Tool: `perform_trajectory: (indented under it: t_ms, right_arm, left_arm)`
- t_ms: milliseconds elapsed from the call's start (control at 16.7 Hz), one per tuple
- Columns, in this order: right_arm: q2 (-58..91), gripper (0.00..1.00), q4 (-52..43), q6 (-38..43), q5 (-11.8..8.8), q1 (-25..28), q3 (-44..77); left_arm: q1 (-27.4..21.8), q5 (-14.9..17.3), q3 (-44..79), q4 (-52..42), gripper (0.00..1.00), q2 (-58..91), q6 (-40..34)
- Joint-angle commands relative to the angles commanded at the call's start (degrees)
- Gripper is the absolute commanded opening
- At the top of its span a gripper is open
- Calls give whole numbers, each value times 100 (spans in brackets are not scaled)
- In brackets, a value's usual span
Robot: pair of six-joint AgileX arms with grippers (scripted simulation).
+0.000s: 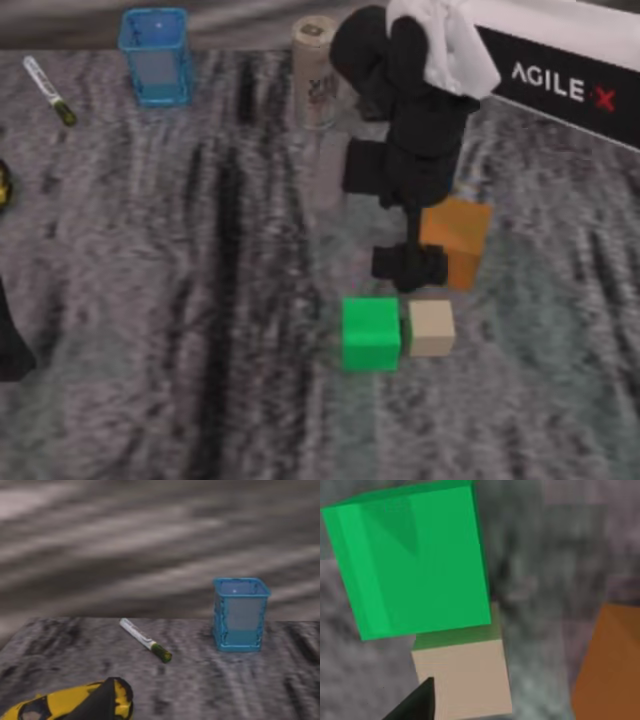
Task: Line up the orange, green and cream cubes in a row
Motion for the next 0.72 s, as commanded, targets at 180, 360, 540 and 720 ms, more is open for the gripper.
perform_trajectory:
  t_ms: [180, 360, 540, 720]
  right_arm:
    - [340, 100, -228, 40, 20, -662, 591]
    - [451, 100, -300, 52, 27, -837, 766]
    - [433, 100, -267, 50, 26, -820, 734]
    - [546, 100, 136, 65, 28, -832, 409]
  left_arm:
    - [0, 0, 0, 0, 100, 0, 0]
    - [0, 0, 0, 0, 100, 0, 0]
    - [0, 0, 0, 0, 100, 0, 0]
    - [0, 0, 0, 0, 100, 0, 0]
